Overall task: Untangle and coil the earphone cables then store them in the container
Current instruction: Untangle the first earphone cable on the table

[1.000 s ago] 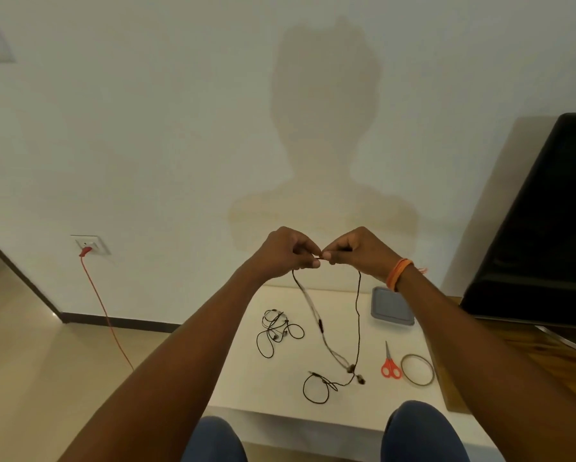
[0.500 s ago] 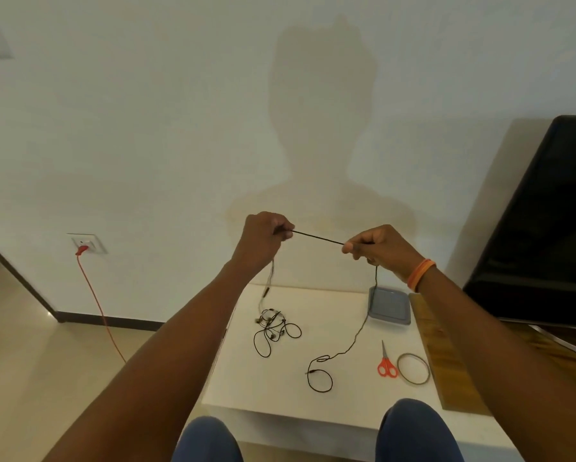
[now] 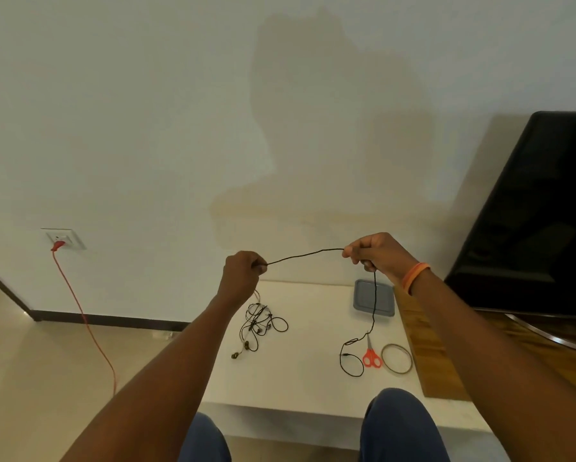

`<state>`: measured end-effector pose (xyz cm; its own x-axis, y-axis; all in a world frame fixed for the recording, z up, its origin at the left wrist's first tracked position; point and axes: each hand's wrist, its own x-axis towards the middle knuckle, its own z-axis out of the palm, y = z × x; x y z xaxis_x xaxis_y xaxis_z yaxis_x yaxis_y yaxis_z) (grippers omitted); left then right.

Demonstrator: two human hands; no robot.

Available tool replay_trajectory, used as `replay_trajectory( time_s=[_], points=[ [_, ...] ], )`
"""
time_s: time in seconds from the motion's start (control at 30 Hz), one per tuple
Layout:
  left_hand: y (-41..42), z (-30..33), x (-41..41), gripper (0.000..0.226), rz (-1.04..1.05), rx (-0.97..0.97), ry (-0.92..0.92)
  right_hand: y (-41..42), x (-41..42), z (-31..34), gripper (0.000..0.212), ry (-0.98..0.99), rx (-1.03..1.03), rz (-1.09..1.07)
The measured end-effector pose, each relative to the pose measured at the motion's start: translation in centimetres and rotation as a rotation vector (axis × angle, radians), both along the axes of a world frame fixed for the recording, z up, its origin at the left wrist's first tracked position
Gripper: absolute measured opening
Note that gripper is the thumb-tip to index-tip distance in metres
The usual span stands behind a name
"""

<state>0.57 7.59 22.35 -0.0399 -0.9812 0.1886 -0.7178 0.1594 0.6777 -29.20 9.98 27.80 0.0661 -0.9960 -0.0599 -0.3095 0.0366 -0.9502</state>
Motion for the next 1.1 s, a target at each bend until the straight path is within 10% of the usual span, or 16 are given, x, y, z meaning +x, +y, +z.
replay_trajectory(
  time_s=[0.23,0.43,0.67,1.1],
  points=[
    [0.8,-3.3,0.3,0.006,-0.069,0.148,-0.029,-0.6,1.2,0.3,0.014,0.213,-0.065,0.081],
    [1.6,-1.9,-1.7,0.066,-0.25,0.207,0.05,-0.9,3.2,0.3,0.012,0.444,-0.18,0.193],
    [1.8,4.3,-6.5,0.016,-0.494,-0.007,0.072,-0.8,4.4,0.7,0.012,0.531,-0.28,0.22],
    [1.1,1.1,-0.7,0.018,-0.04,-0.064,-0.326,1.1,-2.9,0.6,0.015,0.312,-0.052,0.062]
  ],
)
